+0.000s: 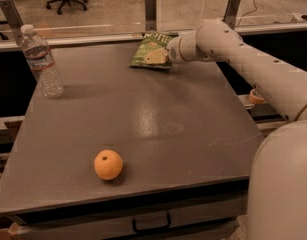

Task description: Move green jalapeno chip bag near water bottle

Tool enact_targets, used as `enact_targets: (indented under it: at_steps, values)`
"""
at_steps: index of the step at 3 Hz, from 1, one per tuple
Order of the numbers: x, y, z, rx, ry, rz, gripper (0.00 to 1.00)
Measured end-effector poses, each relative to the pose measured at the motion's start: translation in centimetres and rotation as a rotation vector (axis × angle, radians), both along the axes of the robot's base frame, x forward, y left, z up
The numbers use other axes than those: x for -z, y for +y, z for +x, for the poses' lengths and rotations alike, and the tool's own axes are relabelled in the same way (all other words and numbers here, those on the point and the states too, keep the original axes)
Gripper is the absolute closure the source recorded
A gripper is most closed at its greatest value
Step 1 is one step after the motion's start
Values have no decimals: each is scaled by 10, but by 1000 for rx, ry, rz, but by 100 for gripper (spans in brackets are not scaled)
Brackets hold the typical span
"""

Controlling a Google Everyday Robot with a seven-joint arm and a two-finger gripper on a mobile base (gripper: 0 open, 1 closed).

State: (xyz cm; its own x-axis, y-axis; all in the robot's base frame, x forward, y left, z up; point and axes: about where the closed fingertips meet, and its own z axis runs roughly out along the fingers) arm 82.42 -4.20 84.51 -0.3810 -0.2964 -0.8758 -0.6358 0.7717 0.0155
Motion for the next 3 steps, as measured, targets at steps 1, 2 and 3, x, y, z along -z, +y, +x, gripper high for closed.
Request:
enact_targets:
  at_steps: [1,2,3]
  values:
    - [-2,2,-4,-20,-13,5,62]
    - [-21,6,-12,-61,-66,9,85]
    - [-76,6,-28,-144,-183,6,100]
